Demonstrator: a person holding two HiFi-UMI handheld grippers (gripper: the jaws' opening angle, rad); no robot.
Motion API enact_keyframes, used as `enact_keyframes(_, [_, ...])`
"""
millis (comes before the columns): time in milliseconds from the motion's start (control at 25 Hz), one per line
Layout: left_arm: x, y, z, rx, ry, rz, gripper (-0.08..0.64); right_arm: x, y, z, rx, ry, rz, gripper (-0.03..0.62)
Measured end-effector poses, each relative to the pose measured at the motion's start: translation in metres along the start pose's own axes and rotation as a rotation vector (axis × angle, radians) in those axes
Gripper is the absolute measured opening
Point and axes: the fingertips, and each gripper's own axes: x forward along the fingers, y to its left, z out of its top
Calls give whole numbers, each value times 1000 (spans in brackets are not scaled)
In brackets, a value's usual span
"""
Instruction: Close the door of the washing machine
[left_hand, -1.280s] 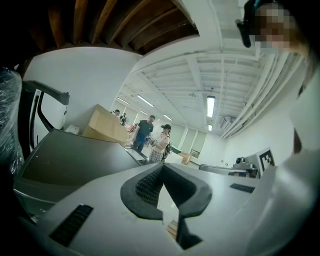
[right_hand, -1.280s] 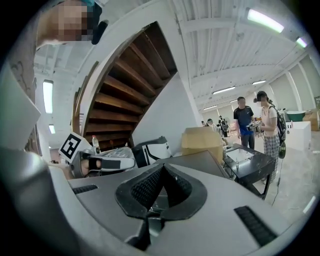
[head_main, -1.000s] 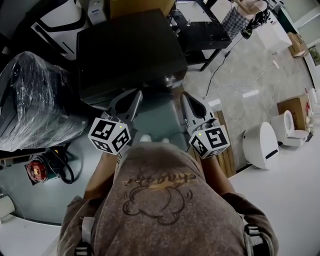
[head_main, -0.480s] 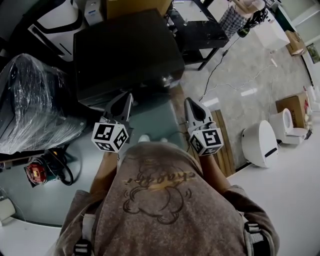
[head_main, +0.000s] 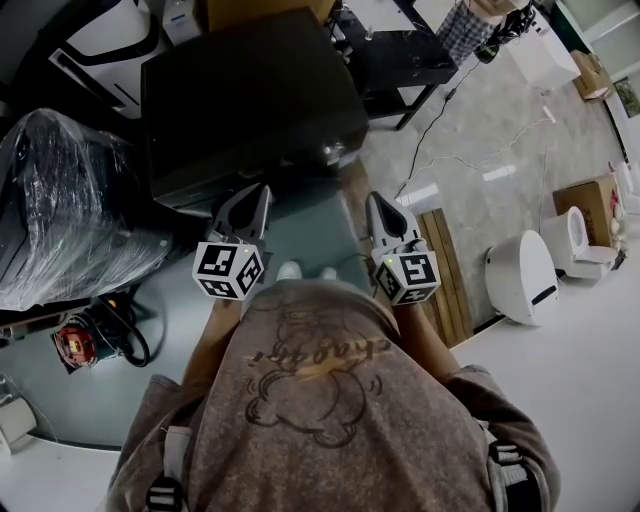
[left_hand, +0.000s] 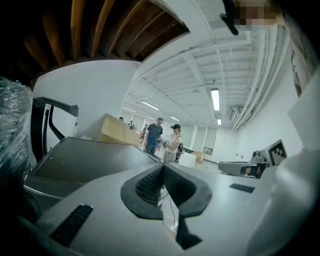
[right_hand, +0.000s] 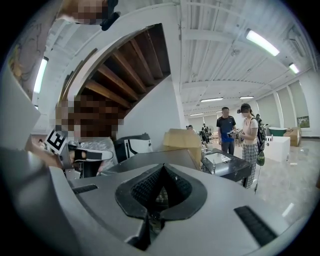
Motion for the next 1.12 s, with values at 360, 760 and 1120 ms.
enact_keyframes(360, [-8,12,0,-14,5,47,0,0,3,-2,11,6,22,-8])
enact_keyframes(760, [-11,13,-2,-39,9,65,2,0,6,0,24,8,38,-8])
enact_keyframes(1120, [-12,11,-7,-53,16,72,2,-1,5,-1,28,14,41,-8])
